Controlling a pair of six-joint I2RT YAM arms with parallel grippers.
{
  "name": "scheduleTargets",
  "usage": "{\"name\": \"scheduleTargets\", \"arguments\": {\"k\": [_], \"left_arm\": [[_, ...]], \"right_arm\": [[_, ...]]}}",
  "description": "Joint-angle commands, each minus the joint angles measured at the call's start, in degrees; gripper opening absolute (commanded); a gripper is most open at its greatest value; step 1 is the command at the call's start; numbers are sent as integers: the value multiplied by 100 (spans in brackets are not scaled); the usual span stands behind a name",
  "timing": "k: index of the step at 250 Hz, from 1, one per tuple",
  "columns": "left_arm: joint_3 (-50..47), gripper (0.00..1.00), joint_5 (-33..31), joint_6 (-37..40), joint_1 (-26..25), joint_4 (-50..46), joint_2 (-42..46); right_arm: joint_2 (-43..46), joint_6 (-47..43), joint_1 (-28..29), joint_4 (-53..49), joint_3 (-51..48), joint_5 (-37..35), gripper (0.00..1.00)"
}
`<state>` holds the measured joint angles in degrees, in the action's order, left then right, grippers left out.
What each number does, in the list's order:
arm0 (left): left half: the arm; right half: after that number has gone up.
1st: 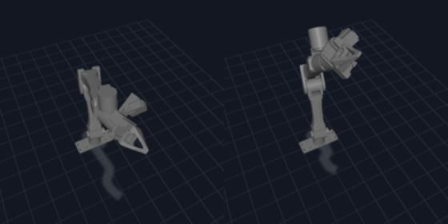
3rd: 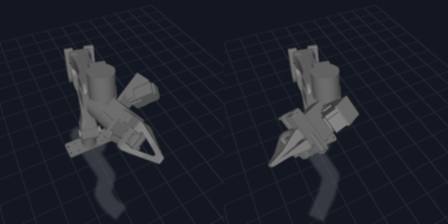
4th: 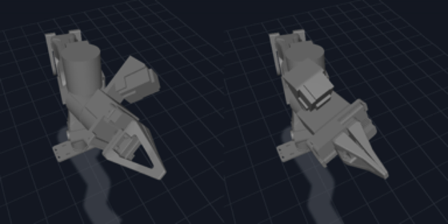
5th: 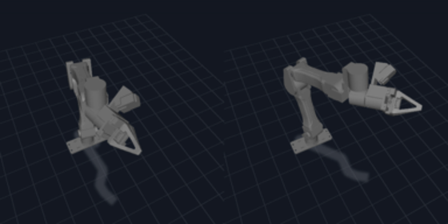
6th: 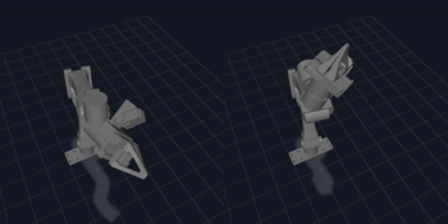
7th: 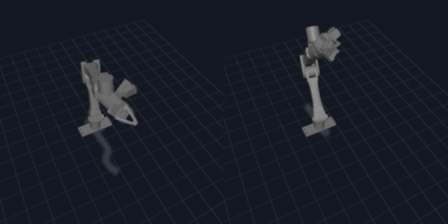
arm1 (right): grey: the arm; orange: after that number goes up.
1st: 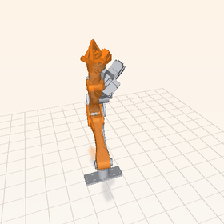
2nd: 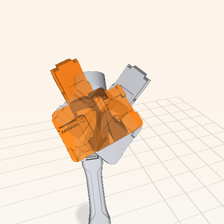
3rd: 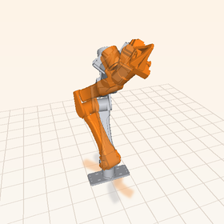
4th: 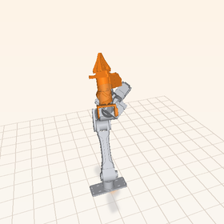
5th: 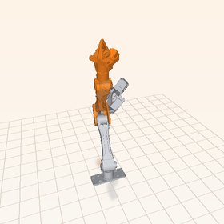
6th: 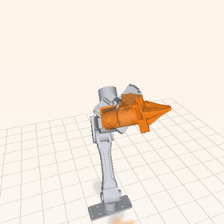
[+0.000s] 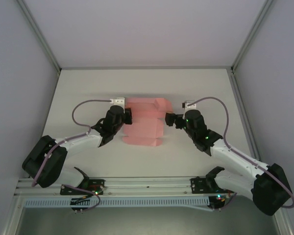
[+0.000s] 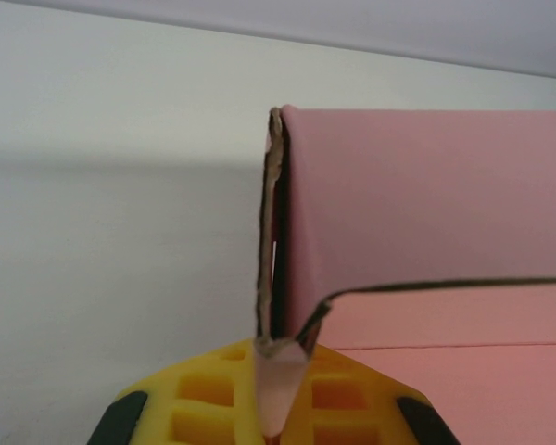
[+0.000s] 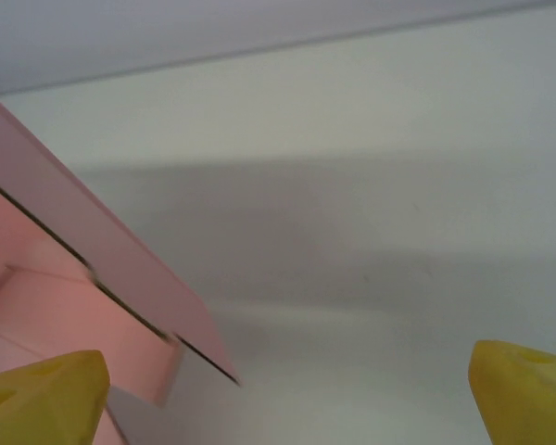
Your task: Assemble paper box
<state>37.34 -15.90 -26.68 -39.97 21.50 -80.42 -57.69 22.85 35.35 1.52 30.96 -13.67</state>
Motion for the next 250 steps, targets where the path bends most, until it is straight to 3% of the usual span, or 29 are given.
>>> {"name": "scheduleTargets", "arguments": {"k": [1,75,152,250], "left_arm": [[203,0,-140,-86,-11,-64,-15],[151,0,67,-66,-9,-84,128],[180,0,241,-94,-28,-93,164],[236,0,342,-319,-9,-137,130]], "right_arm": [[250,440,-4,-781,-302,-555,100],[-149,229,-7,187,-483,-598,100],[-1407,-528,-13,574,677,-516,100],[-1827,-589,108,1313,830,683,100]]}}
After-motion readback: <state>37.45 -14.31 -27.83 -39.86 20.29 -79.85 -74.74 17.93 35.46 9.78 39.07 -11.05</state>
